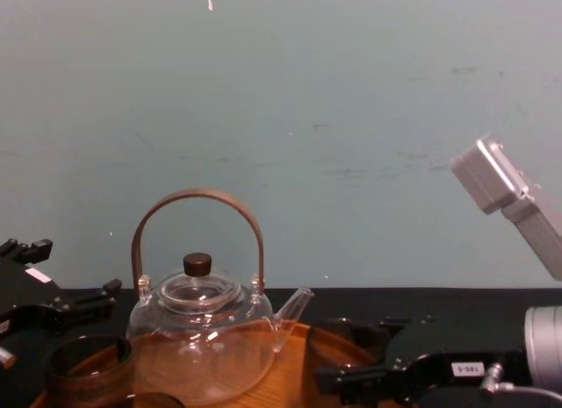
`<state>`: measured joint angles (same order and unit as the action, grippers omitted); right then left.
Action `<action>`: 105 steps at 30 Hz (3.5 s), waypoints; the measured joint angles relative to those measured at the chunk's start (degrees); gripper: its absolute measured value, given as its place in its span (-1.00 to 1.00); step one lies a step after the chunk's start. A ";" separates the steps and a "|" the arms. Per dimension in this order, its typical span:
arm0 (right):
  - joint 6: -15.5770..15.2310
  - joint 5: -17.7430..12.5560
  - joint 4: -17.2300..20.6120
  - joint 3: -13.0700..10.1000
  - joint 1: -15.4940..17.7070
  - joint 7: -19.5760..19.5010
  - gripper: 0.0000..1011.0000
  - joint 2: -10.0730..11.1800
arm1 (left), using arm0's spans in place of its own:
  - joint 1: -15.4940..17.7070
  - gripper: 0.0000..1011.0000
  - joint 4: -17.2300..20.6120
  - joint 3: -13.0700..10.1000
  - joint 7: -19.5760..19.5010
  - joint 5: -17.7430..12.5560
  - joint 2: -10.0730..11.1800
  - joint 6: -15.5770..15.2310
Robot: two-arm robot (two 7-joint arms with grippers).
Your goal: Pick up the glass from the table and place it on the tray.
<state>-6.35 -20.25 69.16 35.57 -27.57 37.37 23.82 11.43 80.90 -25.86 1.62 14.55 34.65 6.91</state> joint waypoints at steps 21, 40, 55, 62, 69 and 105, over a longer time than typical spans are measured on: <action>0.04 2.02 -1.92 0.56 -0.13 -1.02 0.79 -0.95 | 0.00 0.98 0.00 0.00 0.00 0.00 0.00 0.00; -0.03 1.76 -1.81 0.47 -0.10 -0.84 0.98 -0.86 | 0.00 0.98 0.00 0.00 0.00 0.00 0.00 0.00; -0.03 -0.11 1.32 -1.22 1.91 0.53 0.98 1.52 | 0.00 0.98 0.00 0.00 0.00 0.00 0.00 0.00; 0.03 -2.14 6.41 -3.14 5.25 1.04 0.98 5.70 | 0.00 0.98 0.00 0.00 0.00 0.00 0.00 0.00; 1.63 -4.60 11.32 -5.53 8.80 1.69 0.98 9.99 | 0.00 0.98 0.00 0.00 0.00 0.00 0.00 0.00; 11.86 -1.24 19.13 -20.39 24.21 -21.93 0.98 7.81 | 0.00 0.98 0.00 0.00 0.00 0.00 0.00 0.00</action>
<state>5.51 -21.48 88.29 15.18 -3.36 15.44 31.62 11.43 80.90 -25.86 1.62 14.55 34.65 6.91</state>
